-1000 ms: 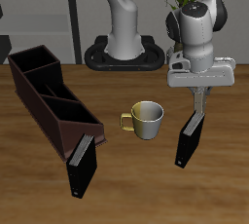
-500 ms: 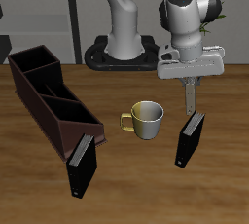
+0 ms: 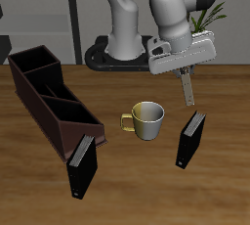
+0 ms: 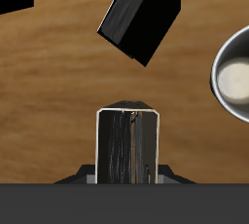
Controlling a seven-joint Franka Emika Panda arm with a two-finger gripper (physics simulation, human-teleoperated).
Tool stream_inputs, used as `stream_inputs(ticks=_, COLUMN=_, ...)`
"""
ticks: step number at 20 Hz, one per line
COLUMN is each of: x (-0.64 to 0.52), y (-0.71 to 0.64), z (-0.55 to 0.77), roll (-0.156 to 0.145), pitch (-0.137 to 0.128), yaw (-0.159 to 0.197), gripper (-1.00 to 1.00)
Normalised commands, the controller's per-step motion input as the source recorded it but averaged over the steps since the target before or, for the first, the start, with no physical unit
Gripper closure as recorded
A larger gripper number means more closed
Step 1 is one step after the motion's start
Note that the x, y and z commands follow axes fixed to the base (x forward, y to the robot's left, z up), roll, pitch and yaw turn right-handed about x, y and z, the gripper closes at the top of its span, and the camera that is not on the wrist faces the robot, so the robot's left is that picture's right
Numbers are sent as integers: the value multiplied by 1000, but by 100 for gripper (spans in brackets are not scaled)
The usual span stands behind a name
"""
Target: Place the yellow book into the right desk caddy's back compartment
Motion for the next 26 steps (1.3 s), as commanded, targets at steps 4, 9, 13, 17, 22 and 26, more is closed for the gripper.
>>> stream_inputs(ticks=4, x=-90, y=-278, z=392, roll=61, pitch=31, yaw=32, gripper=100)
stream_inputs(ticks=9, x=-138, y=-570, z=424, roll=-32, pitch=-31, yaw=-15, gripper=100)
stream_inputs(ticks=13, x=-138, y=-619, z=361, roll=-21, pitch=-29, yaw=7, gripper=100)
stream_inputs(ticks=17, x=-38, y=-311, z=150, roll=-5, pitch=17, yaw=83, gripper=100)
stream_inputs(ticks=22, x=-7, y=-371, z=215, roll=-44, pitch=-41, yaw=146, gripper=100)
stream_inputs(ticks=26, x=5, y=-452, z=160, roll=-23, pitch=-3, yaw=147, gripper=100)
